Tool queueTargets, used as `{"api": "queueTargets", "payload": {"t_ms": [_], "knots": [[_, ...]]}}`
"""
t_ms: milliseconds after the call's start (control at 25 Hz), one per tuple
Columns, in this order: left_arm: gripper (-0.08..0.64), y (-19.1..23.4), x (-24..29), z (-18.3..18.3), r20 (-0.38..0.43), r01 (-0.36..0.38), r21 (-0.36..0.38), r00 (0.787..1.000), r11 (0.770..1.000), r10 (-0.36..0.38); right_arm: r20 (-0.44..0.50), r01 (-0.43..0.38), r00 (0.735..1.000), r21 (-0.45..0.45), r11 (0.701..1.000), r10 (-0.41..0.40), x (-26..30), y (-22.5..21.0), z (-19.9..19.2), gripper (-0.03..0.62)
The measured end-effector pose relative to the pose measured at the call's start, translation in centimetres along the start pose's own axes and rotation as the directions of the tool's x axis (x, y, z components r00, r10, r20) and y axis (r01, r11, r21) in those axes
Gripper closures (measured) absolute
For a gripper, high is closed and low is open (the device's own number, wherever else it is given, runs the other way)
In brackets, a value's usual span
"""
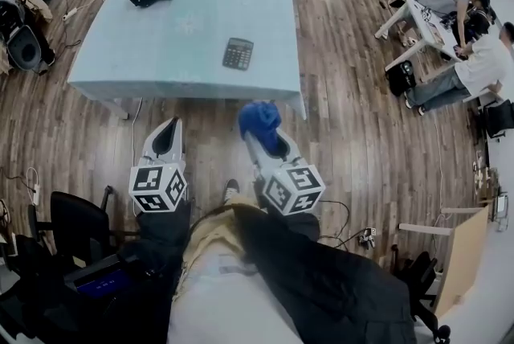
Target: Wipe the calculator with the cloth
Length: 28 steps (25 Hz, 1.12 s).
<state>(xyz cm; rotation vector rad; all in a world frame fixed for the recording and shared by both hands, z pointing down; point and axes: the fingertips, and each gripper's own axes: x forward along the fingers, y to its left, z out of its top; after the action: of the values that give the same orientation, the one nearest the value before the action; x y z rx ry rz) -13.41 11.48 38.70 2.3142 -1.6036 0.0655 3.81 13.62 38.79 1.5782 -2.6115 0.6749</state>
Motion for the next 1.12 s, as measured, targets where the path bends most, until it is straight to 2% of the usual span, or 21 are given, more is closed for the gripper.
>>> {"api": "queueTargets", "payload": {"t_ms": [360, 640, 880, 1120], "knots": [[0.563, -1.7, 5.7, 0.6, -0.051, -0.012, 0.042, 0.999, 0.999, 0.015, -0.020, -0.024, 0.999, 0.058, 0.998, 0.025, 3.1, -5.4, 1.1, 0.436], [0.563, -3.0, 8.8, 0.8, -0.075, 0.000, 0.079, 0.997, 0.997, 0.006, -0.029, -0.011, 0.999, 0.091, 0.996, 0.014, 3.9, -8.5, 1.4, 0.436], [0.563, -2.4, 10.3, 0.5, -0.082, -0.008, 0.069, 0.997, 0.998, 0.013, -0.048, -0.006, 0.999, 0.091, 0.996, 0.010, 4.5, -9.2, 0.9, 0.436], [0.563, -1.5, 13.2, 0.2, -0.086, 0.022, 0.045, 0.996, 0.999, -0.018, -0.070, 0.015, 0.998, 0.079, 0.997, -0.009, 6.4, -9.9, 0.7, 0.436]]}}
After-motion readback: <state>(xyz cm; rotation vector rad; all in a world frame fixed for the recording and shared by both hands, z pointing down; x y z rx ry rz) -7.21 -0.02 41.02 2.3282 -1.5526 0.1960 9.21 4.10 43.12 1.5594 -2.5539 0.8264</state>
